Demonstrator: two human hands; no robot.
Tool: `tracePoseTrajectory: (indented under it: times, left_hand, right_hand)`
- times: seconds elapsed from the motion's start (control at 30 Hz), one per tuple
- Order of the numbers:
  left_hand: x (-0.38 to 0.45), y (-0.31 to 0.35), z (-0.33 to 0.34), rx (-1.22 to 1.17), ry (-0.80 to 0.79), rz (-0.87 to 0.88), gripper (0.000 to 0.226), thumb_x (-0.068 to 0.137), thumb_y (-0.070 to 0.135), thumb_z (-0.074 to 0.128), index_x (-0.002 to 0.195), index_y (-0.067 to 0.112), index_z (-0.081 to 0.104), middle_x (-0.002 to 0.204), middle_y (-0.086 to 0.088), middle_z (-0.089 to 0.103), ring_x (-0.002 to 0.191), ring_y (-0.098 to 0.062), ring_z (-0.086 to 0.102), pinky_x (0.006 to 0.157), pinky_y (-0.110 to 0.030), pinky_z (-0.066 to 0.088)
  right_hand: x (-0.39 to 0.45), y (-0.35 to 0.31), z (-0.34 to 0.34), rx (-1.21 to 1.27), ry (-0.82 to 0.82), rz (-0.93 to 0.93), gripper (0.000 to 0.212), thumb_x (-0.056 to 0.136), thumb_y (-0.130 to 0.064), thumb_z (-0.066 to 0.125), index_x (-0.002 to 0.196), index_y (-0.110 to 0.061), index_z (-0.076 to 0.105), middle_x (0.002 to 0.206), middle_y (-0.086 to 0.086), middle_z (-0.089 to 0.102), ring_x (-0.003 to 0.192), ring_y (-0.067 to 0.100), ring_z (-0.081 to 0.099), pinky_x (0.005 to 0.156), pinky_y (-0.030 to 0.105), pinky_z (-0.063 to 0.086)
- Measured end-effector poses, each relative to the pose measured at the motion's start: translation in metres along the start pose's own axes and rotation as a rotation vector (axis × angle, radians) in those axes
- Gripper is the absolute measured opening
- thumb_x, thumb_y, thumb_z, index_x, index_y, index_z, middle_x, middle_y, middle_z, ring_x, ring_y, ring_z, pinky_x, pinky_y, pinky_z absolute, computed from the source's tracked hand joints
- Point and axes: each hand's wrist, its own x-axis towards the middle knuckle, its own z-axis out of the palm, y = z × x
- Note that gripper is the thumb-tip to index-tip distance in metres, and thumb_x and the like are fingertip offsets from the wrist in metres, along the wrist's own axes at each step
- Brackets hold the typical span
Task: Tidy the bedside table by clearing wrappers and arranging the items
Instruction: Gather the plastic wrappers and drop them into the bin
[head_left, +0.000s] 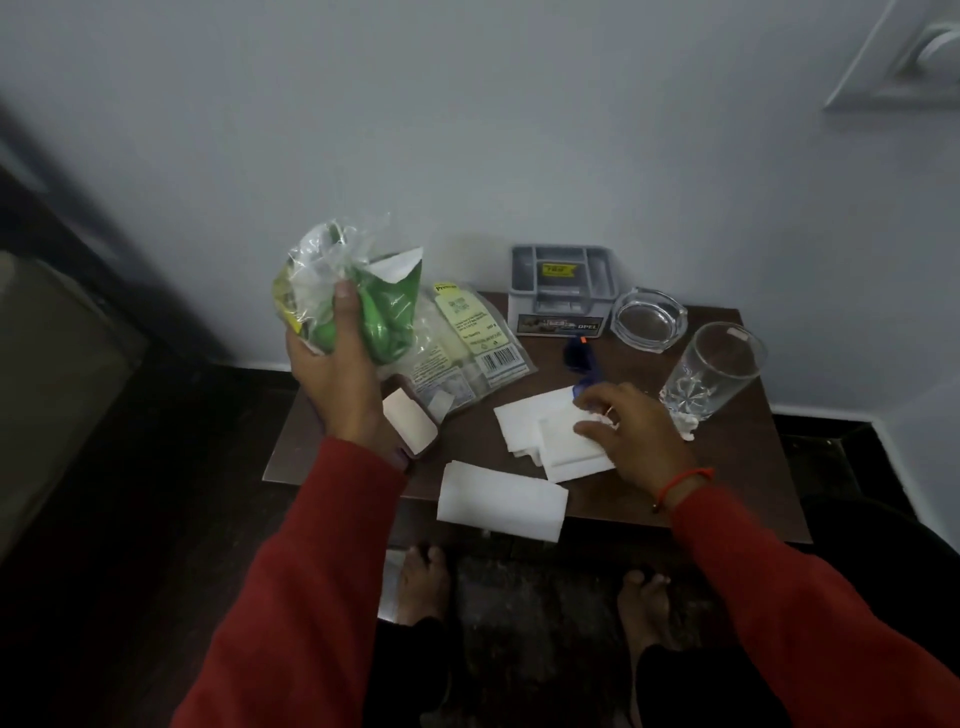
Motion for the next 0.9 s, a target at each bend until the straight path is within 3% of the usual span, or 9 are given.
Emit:
tracePoseTrajectory:
  times: [0.07,0.23,0.33,0.4,0.5,0.6,0.67,0.77,0.9]
  left_hand:
    - [0.005,0.005,-0.003,-0.023,0.017,-0.022,0.062,0.07,0.06,0.083,0.12,0.028,0.066,0.114,-0.001,0.076,0.104,-0.028,0.074,0.088,-0.066,0.056]
    - [0.017,0.018,-0.012,-0.067,0.081,-0.108,0.039,0.083,0.05,0.078,0.113,0.03,0.066,0.106,0.006,0.078,0.089,-0.017,0.077,0.056,-0.039,0.061]
    - [0.024,0.023,-0.018,-0.093,0.089,-0.149,0.046,0.078,0.057,0.079,0.114,0.031,0.068,0.107,0.004,0.078,0.091,-0.023,0.076,0.051,-0.036,0.057]
    - [0.026,0.023,-0.02,-0.107,0.098,-0.182,0.044,0.078,0.058,0.078,0.113,0.033,0.067,0.107,0.005,0.077,0.092,-0.023,0.077,0.054,-0.036,0.058]
    - [0.028,0.023,-0.02,-0.157,0.105,-0.179,0.041,0.084,0.05,0.077,0.117,0.028,0.067,0.105,0.002,0.078,0.088,-0.021,0.078,0.055,-0.033,0.058]
    - [0.032,0.02,-0.022,-0.176,0.104,-0.184,0.04,0.085,0.047,0.077,0.117,0.024,0.068,0.102,0.001,0.079,0.082,-0.018,0.078,0.054,-0.032,0.058]
    - [0.037,0.018,-0.023,-0.187,0.102,-0.163,0.038,0.086,0.043,0.077,0.117,0.023,0.069,0.103,0.001,0.079,0.085,-0.019,0.078,0.058,-0.035,0.061]
    - [0.044,0.013,-0.024,-0.21,0.098,-0.126,0.043,0.083,0.042,0.08,0.118,0.02,0.071,0.109,-0.003,0.078,0.097,-0.024,0.076,0.08,-0.051,0.063]
    - [0.044,0.01,-0.022,-0.196,0.097,-0.134,0.048,0.08,0.045,0.082,0.118,0.02,0.069,0.109,-0.003,0.078,0.097,-0.024,0.076,0.083,-0.054,0.062]
  right_hand:
    - [0.003,-0.003,-0.004,0.16,0.055,0.053,0.02,0.084,-0.007,0.074,0.1,-0.017,0.07,0.085,-0.005,0.058,0.076,0.004,0.054,0.07,0.006,0.038]
    - [0.013,-0.025,0.002,0.531,0.115,0.168,0.036,0.092,0.009,0.052,0.094,-0.024,0.067,0.086,-0.002,0.056,0.084,0.018,0.058,0.072,0.037,0.058]
    - [0.034,-0.052,0.023,0.384,0.133,0.181,0.032,0.093,0.002,0.048,0.1,-0.019,0.071,0.101,-0.001,0.065,0.093,0.016,0.06,0.077,0.032,0.049]
    - [0.057,-0.067,0.042,0.256,0.042,0.203,0.023,0.095,-0.025,0.058,0.115,-0.018,0.067,0.117,0.004,0.066,0.104,0.018,0.061,0.087,0.031,0.048]
    - [0.088,-0.084,0.075,-0.015,-0.098,0.29,0.087,0.074,-0.075,0.061,0.139,-0.018,0.044,0.135,0.017,0.049,0.125,0.033,0.049,0.105,0.045,0.044]
    - [0.099,-0.093,0.101,-0.254,-0.095,0.338,0.113,0.066,-0.085,0.059,0.147,-0.016,0.025,0.144,0.02,0.031,0.133,0.041,0.034,0.109,0.052,0.033]
    - [0.101,-0.092,0.113,-0.357,-0.086,0.309,0.106,0.07,-0.08,0.062,0.147,-0.015,0.028,0.145,0.019,0.029,0.132,0.042,0.035,0.106,0.053,0.034]
    - [0.108,-0.088,0.117,-0.368,-0.067,0.253,0.07,0.088,-0.052,0.061,0.143,-0.015,0.038,0.145,0.021,0.035,0.128,0.044,0.043,0.103,0.053,0.039]
    - [0.114,-0.088,0.106,-0.341,0.044,0.183,0.039,0.094,-0.023,0.046,0.132,-0.015,0.048,0.13,0.018,0.051,0.12,0.042,0.054,0.095,0.053,0.047]
